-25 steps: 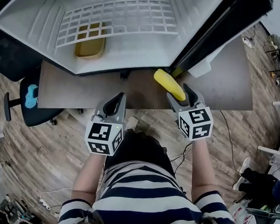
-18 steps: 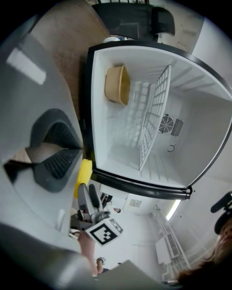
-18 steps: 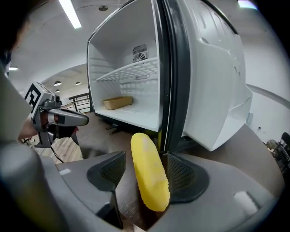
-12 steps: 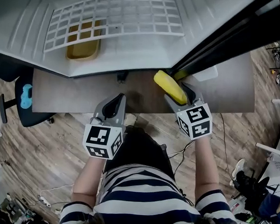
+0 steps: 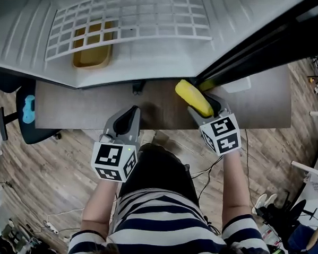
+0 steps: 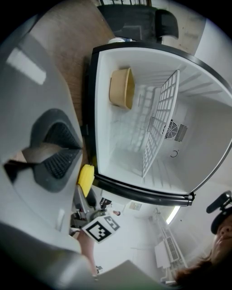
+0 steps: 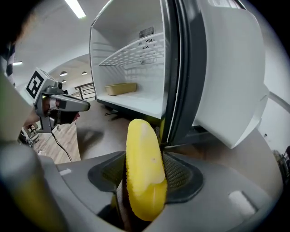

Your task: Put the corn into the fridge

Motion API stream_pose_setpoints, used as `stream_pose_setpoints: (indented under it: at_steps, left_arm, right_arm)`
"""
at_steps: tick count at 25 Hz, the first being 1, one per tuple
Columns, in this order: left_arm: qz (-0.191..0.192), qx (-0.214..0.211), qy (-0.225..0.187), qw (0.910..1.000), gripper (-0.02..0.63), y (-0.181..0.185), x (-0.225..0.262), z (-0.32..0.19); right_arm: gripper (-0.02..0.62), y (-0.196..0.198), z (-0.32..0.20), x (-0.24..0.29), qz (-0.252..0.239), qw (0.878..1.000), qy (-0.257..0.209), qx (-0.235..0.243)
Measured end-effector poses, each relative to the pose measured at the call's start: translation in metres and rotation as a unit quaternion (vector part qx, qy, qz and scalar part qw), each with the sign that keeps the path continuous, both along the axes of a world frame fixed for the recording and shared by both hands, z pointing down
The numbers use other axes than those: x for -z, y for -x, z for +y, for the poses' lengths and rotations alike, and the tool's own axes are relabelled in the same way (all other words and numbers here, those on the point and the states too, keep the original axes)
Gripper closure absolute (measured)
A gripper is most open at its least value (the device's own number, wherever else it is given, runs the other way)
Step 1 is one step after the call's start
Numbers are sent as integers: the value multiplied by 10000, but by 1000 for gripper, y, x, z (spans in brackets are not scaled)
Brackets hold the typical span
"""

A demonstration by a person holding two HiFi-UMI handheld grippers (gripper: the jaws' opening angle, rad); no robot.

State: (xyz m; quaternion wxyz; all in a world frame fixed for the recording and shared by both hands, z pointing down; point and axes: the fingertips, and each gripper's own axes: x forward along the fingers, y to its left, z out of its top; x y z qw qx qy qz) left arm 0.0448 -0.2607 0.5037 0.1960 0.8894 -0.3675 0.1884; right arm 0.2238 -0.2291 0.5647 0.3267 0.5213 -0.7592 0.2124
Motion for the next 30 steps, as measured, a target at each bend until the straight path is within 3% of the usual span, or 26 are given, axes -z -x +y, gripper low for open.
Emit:
stream_pose_setpoints:
  at_steps: [13, 30]
  left_arm:
    - [-4, 72, -233, 9997, 606, 15, 21, 8]
    - [202, 161, -611, 9978, 606, 37, 80, 37]
  right_arm:
    - [353, 15, 15, 11, -263, 9992, -182, -244]
    - [353, 70, 57, 103, -643, 9965, -529, -42]
